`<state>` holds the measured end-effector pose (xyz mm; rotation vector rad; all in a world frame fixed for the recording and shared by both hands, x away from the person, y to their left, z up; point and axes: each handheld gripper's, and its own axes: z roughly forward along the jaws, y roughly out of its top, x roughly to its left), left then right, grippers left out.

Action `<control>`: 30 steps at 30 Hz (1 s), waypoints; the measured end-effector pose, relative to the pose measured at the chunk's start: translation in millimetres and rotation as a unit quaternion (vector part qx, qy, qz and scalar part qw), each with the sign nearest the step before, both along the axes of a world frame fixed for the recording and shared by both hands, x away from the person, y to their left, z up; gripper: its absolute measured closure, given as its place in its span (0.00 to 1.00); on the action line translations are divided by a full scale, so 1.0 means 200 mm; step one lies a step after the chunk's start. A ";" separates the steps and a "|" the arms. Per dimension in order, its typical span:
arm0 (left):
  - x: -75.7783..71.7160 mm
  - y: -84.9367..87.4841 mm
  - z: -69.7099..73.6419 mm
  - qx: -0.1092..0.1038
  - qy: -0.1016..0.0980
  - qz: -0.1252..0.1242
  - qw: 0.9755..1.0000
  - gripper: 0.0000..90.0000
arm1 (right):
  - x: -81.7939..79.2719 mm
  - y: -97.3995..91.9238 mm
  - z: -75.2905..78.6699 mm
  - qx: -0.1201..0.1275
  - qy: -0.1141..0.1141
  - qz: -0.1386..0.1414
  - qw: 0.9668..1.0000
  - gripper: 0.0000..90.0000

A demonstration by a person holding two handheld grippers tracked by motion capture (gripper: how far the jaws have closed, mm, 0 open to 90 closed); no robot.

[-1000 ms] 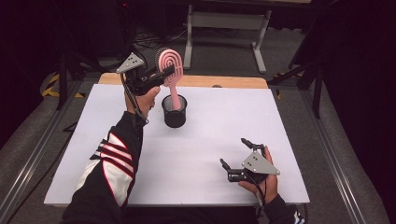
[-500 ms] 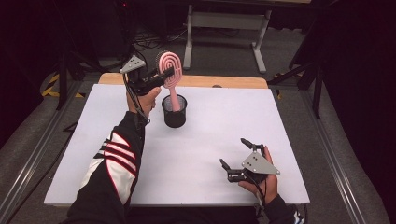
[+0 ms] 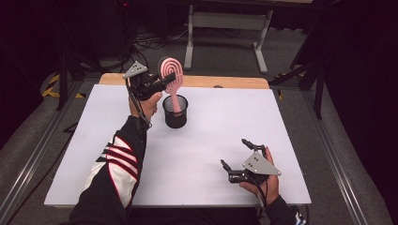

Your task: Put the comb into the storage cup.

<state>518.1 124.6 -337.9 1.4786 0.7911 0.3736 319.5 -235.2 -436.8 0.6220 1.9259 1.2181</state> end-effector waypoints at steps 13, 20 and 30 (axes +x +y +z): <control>0.00 -0.02 -0.08 -0.005 0.015 -0.002 1.000 0.71 | 0.00 0.00 0.00 -0.002 0.000 0.000 1.000 0.05; -0.01 -0.02 -0.12 0.000 0.017 0.000 1.000 0.71 | 0.00 0.00 0.00 -0.003 -0.001 0.001 1.000 0.05; 0.00 -0.02 -0.18 0.003 0.031 0.004 1.000 0.70 | 0.00 0.01 0.00 -0.005 -0.001 0.004 1.000 0.05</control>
